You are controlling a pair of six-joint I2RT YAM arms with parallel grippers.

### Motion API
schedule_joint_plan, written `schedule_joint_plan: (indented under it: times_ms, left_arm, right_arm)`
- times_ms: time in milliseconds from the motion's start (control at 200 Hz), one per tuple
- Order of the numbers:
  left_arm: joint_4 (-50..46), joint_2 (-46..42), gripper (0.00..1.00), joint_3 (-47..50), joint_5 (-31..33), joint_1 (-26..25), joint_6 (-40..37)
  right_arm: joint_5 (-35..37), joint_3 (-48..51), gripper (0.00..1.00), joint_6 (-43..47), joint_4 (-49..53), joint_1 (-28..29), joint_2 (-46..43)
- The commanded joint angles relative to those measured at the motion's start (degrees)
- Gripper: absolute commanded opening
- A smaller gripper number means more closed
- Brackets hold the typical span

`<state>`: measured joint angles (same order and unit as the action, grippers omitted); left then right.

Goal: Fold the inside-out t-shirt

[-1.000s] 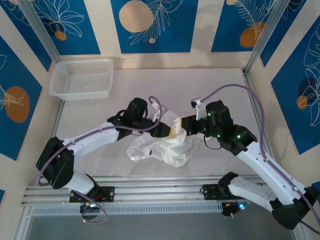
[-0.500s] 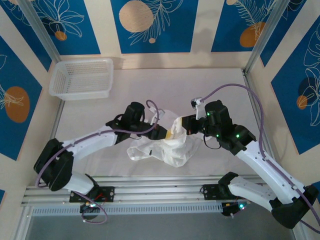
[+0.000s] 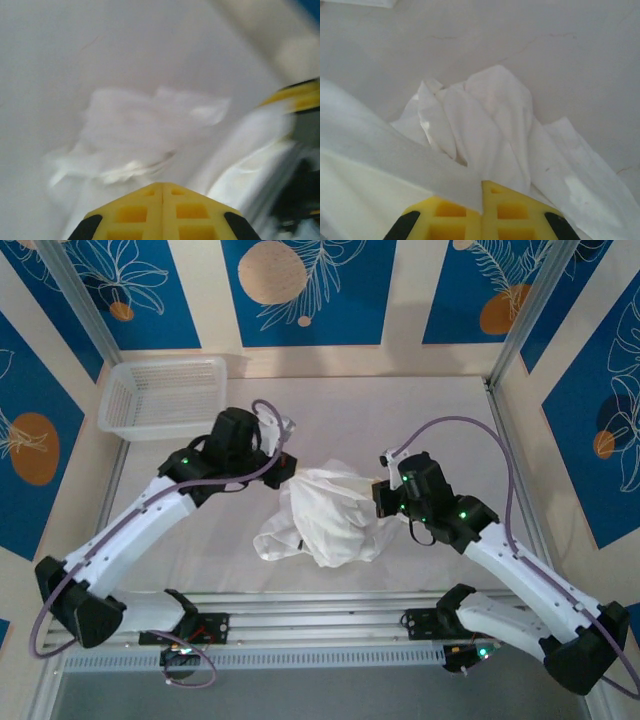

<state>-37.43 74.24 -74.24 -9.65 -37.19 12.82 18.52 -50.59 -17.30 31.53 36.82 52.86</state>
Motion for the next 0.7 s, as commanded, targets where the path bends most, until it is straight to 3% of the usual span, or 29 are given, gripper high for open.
schedule_joint_plan:
  times_ms: [0, 60, 115, 215, 270, 300, 355, 440, 485, 535, 645, 695]
  left_arm:
    - [-9.3, -0.8, 0.00, 0.4, 16.4, -1.0, -7.2]
    - [-9.4, -0.9, 0.00, 0.3, 19.0, -1.9, -8.3]
    - [-8.4, -1.3, 0.00, 0.3, 16.2, -2.6, -8.9]
    - [-0.5, -3.6, 0.00, 3.0, -1.3, -2.7, -8.1]
    - [7.2, -6.4, 0.00, 6.5, -10.6, -2.7, -5.9]
    - [11.1, -8.1, 0.06, 8.1, -12.9, -2.7, -4.7]
    - [15.0, -11.5, 0.17, 10.6, -9.8, -2.7, -3.2]
    - [13.7, -15.9, 0.28, 12.2, 5.9, -2.6, -2.9]
    - [13.1, -17.1, 0.32, 12.6, 6.6, -2.5, -4.5]
    - [12.4, -16.8, 0.35, 12.1, 1.4, -2.5, -5.9]
    - [14.3, -11.6, 0.37, 10.2, -17.9, -2.7, -5.0]
    - [14.9, -8.2, 0.39, 8.8, -22.3, -3.4, -3.8]
  right_arm:
    - [1.8, -4.0, 0.00, 2.6, 2.3, 1.0, -1.2]
    - [0.3, -5.6, 0.00, 2.7, 2.1, 1.7, -1.4]
    - [-1.1, -6.9, 0.00, 2.8, 1.5, 2.4, -1.0]
    - [-2.2, -9.7, 0.00, 3.5, 1.1, 3.7, 1.0]
    - [1.0, -11.3, 0.00, 3.3, 1.8, 4.0, 2.7]
    - [4.1, -12.3, 0.00, 2.6, 2.8, 3.9, 3.7]
    - [9.5, -13.9, 0.00, 1.6, 5.2, 3.2, 5.4]
    - [13.2, -15.3, 0.00, 2.4, 8.4, 2.5, 6.7]
    - [11.4, -15.3, 0.00, 3.3, 8.3, 2.5, 6.4]
    - [7.6, -14.7, 0.00, 3.9, 6.9, 2.5, 5.5]
    - [-0.7, -13.5, 0.00, 3.8, 3.2, 3.1, 4.5]
    - [-1.6, -13.9, 0.00, 2.8, 2.9, 3.4, 5.1]
